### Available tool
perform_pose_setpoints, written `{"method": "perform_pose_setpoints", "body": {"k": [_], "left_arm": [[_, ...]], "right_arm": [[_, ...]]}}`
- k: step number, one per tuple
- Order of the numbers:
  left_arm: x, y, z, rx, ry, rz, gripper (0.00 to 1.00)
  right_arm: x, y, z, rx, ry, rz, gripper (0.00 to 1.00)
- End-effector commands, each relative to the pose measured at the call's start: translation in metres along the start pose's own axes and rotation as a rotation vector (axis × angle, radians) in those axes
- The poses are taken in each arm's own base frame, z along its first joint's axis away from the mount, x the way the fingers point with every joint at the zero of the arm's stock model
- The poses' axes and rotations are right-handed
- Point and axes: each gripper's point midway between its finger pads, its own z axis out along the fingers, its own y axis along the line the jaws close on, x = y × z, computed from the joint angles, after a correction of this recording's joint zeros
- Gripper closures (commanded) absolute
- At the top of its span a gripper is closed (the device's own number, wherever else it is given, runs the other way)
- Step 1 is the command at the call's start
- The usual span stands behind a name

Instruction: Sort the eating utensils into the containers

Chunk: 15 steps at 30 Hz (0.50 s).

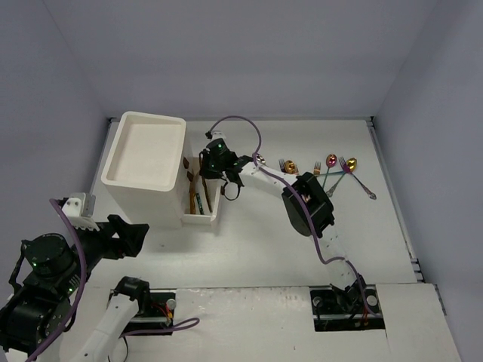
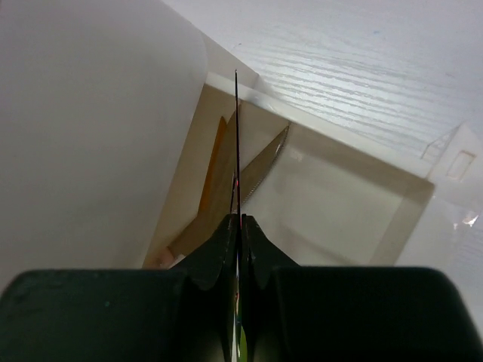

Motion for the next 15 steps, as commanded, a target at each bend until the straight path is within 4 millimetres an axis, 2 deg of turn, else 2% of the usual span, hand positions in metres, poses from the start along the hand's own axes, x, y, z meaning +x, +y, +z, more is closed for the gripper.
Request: {"method": "perform_pose_setpoints", "body": {"k": [1,3,6,10,13,15], "left_arm": [[-0.009,-0.005,0.006,0.013,-0.008,-0.011,0.24],[-0.009,-0.005,0.007,0.011,-0.004,-0.011,0.24],[-0.01,-0.004,0.009,0.008,0.001,-0.01,0.24],[-0.015,-0.004,0.011,-0.001,0.001,0.002,0.24],[-0.03,-0.004,0.009,-0.015,-0.025,0.02,0.24],[-0.04,-0.003,0.009,-0.035,-0.04,0.036,0.24]], "right_arm": [[-0.025,0.034,-0.033,-0.082,-0.056,0.032,1.0],[-0.022,0.038,-0.04,-0.09,-0.048,0.031,1.0],[-0.018,0.043,-0.049,-0.112,-0.032,0.028,0.91],[-0.024,0.045,-0.063,-0.12,-0.045,0.003,0.58],[-0.049,0.053,-0.088,-0.126,-0.109,-0.035,0.49],[-0.062,0.049,-0.102,-0.1,-0.144,-0.047,0.46]]}}
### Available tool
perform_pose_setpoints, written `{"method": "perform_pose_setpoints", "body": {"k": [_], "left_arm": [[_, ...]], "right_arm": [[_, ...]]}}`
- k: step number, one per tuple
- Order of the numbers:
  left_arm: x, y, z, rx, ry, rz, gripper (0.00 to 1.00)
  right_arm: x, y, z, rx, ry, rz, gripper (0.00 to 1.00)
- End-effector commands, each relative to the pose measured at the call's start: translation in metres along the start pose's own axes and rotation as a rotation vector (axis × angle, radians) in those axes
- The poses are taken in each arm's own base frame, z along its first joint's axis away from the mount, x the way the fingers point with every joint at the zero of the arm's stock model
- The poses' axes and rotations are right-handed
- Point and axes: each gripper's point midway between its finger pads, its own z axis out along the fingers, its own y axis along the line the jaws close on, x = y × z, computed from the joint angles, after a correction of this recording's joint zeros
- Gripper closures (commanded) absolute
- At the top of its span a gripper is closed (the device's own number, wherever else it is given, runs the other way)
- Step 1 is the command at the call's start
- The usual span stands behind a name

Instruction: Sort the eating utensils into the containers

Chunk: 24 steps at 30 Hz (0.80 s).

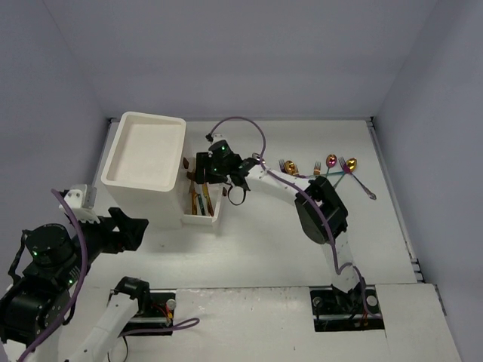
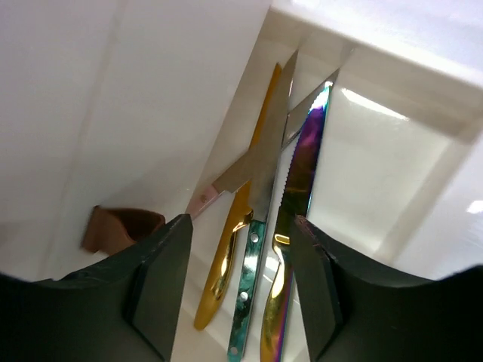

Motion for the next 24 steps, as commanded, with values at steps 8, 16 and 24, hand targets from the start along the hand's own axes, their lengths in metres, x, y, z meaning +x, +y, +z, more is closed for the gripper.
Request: {"method": "perform_pose_setpoints", "body": {"k": [8,16,24], "left_arm": [[-0.096,0.008,0.023,-0.158,-0.089,0.144,0.24],[-0.141,0.048,0.088,-0.41,0.025,0.327,0.27],[-0.168,0.086,0.157,-0.506,0.122,0.34,0.39]], "right_arm": [[-0.098,-0.042,-0.12,0.159,-0.269,-0.039,0.44],[-0.053,-0.096,-0.128,0.27,-0.192,-0.013,0.43],[-0.022,-0.114,-0.118,0.296,-0.115,-0.017,0.44]]}}
